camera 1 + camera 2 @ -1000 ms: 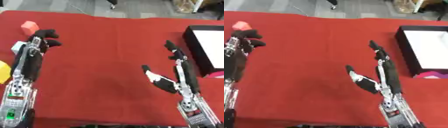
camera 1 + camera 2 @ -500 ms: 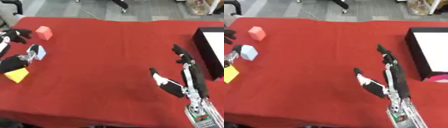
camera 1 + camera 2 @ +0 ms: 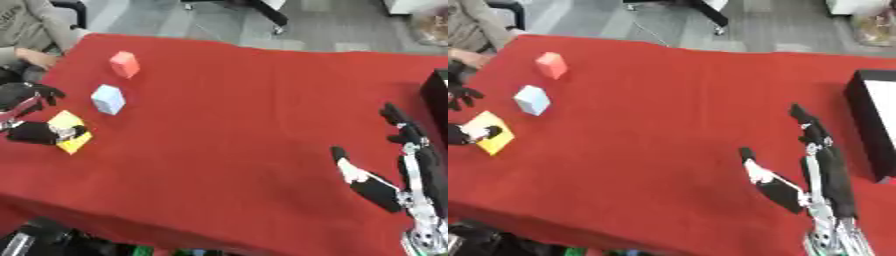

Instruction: Pick up the objects with one hand, pass them to the other hand, and then place them into the box on the other side of the table.

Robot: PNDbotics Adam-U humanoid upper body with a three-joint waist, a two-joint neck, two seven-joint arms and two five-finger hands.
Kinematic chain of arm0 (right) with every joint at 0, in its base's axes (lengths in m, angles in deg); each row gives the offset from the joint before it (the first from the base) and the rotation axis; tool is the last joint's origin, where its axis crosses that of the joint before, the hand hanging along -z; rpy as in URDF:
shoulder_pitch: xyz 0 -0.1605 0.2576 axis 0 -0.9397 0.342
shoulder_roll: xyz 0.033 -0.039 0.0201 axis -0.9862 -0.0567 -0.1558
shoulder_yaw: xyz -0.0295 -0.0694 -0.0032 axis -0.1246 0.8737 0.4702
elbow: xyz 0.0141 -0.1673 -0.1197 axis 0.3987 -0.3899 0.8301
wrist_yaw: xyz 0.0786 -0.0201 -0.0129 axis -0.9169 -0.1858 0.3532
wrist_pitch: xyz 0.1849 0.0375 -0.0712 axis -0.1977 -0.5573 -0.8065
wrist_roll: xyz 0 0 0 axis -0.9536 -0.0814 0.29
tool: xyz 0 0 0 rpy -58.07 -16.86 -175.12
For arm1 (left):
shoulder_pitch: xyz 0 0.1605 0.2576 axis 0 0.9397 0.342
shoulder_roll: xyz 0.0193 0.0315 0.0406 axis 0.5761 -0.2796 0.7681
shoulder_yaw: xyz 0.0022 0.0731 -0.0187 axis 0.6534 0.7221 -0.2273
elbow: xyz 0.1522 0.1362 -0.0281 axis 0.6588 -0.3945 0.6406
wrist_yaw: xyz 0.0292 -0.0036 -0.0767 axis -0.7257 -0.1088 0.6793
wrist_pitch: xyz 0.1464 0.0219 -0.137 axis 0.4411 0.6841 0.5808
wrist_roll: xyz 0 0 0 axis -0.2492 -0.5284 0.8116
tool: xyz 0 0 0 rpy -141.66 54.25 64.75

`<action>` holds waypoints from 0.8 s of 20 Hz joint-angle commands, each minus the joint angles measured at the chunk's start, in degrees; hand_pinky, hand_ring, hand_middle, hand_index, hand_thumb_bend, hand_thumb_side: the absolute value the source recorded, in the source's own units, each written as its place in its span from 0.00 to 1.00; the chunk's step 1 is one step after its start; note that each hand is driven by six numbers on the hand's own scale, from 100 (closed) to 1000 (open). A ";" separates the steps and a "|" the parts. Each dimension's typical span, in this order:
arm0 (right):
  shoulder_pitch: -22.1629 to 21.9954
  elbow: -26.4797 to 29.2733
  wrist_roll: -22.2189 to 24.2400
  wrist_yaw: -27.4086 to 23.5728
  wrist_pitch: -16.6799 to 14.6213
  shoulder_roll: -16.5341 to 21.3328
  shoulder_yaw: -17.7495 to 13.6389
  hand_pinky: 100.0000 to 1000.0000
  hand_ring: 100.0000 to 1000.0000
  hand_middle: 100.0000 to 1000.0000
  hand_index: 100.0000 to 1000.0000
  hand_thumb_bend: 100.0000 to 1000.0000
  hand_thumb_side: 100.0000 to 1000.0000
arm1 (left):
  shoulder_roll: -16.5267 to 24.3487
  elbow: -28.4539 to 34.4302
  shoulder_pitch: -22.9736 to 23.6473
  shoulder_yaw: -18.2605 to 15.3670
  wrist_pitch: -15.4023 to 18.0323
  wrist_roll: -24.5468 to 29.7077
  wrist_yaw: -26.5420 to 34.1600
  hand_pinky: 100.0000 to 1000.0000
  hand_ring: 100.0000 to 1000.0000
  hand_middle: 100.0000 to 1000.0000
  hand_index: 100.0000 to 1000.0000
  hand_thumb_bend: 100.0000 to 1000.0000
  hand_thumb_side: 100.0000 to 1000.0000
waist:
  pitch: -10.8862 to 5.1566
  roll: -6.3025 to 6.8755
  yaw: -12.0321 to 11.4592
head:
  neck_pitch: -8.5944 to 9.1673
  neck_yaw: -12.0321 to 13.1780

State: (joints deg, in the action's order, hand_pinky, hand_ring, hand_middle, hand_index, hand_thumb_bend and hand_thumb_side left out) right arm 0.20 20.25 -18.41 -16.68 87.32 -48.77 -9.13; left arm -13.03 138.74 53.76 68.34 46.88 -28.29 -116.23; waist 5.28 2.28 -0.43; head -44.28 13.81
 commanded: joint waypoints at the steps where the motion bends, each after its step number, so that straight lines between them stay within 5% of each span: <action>1: 0.42 0.57 0.19 0.18 -0.12 0.64 0.06 0.69 0.87 0.83 0.99 0.39 0.43 | 2.80 -2.56 -0.73 -1.36 -0.24 0.85 -1.20 0.74 0.67 0.68 0.88 0.51 0.72 | -0.75 0.01 -0.03 | 0.16 -0.26; 9: 0.43 0.39 0.09 0.12 -0.15 0.52 0.07 0.69 0.86 0.83 0.99 0.39 0.44 | 2.70 -8.25 -0.95 -2.48 -1.99 0.69 -3.17 0.73 0.66 0.68 0.88 0.52 0.72 | -0.71 0.04 0.06 | 0.16 -1.08; 16: 0.50 0.21 -0.14 -0.02 -0.16 0.30 0.15 0.69 0.86 0.82 0.99 0.38 0.44 | 0.42 -11.32 -2.55 -1.65 -4.00 -6.01 -1.13 0.74 0.67 0.69 0.89 0.47 0.74 | -0.65 -0.11 0.20 | 0.16 -1.05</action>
State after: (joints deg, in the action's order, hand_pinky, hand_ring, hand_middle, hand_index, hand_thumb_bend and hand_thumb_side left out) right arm 0.07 19.87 -18.44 -16.69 87.30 -48.78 -8.83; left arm -13.78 127.40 51.85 67.03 43.15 -32.95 -118.04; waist 5.28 2.07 -0.29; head -44.28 12.83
